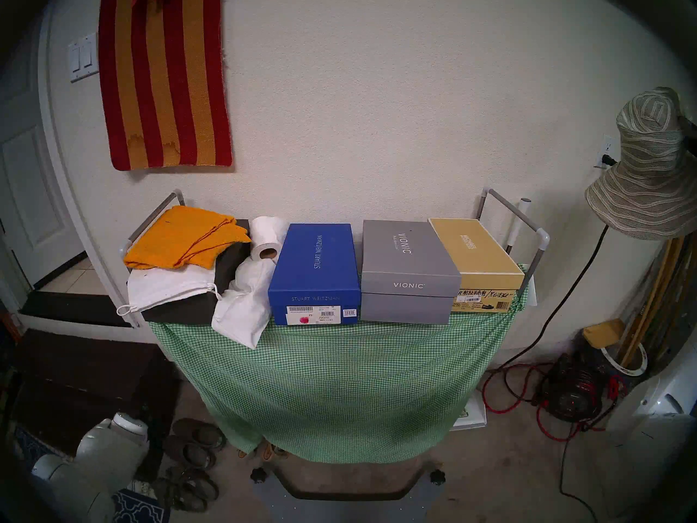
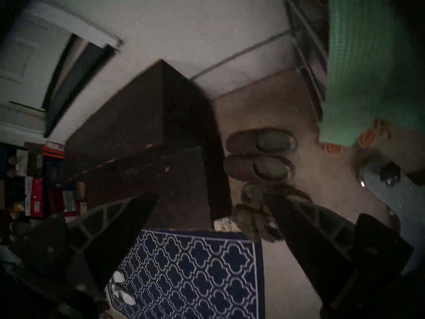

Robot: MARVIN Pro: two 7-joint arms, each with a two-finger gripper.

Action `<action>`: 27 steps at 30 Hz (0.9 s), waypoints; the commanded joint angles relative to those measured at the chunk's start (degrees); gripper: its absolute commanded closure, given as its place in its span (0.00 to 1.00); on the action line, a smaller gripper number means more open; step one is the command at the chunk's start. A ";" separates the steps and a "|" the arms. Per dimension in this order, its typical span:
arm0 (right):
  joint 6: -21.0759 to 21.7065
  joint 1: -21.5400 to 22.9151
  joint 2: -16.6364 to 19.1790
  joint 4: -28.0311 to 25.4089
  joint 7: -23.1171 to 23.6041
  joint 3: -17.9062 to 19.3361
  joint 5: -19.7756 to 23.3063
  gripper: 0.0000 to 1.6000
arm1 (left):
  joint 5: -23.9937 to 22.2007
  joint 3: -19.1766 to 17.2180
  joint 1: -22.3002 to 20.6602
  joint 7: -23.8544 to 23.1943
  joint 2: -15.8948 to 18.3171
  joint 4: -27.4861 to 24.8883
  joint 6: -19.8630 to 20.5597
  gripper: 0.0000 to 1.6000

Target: Lift the object off the cloth, cover the shoe rack with the cloth, put the object back

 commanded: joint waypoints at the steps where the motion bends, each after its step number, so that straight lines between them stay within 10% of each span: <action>1: -0.13 0.10 0.24 -0.20 0.08 -0.11 -0.17 1.00 | -2.30 -4.43 4.70 6.46 -0.01 -6.88 -6.93 0.00; 10: -0.13 0.11 0.25 -0.20 0.11 -0.12 -0.23 1.00 | -4.08 -9.55 11.30 13.14 0.81 -16.35 -12.56 0.00; 27: -0.13 0.25 0.18 -0.21 0.39 -0.16 -0.62 1.00 | -10.67 -18.50 20.69 16.48 0.99 -28.72 -9.49 0.00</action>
